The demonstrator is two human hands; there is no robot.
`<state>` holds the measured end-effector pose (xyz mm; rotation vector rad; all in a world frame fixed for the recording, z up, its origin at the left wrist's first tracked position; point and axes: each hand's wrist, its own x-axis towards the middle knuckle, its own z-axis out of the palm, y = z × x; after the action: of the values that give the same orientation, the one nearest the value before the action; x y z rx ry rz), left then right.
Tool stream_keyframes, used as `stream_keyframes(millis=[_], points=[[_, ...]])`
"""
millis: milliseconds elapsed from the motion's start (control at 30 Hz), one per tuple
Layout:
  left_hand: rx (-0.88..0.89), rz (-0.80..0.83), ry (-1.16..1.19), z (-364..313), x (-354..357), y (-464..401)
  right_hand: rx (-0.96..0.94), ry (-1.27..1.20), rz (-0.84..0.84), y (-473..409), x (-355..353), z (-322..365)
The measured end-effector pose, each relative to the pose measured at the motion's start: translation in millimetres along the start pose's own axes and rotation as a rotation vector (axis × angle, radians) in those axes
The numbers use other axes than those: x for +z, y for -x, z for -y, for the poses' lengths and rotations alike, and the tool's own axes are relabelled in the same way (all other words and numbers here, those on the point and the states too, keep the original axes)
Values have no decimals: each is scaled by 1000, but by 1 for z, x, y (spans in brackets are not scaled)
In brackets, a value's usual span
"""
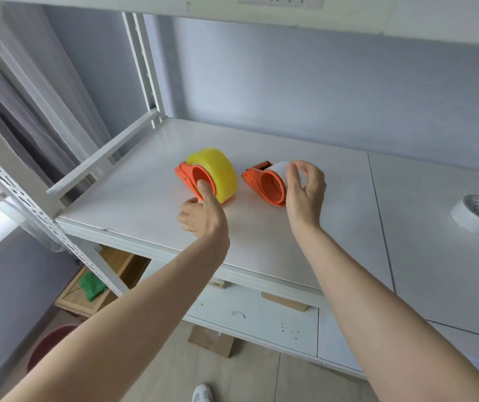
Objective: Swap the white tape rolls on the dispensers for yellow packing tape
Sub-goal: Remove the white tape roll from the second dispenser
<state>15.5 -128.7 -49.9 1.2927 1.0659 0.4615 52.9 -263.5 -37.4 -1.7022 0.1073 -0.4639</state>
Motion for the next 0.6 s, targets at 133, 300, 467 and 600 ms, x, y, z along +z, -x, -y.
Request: stream_keyframes(millis=[133,300,467,600], points=[[44,68,37,5,11,1,133,187,199,-23,-7,-9],[39,177,93,-6,28,-17,203,315,329,-38,4,-11],[21,190,199,-12,30,-37,189,327,330,-41,12,-11],[-16,275,226,-24,25,-44,199,320,293,-43,16,-11]])
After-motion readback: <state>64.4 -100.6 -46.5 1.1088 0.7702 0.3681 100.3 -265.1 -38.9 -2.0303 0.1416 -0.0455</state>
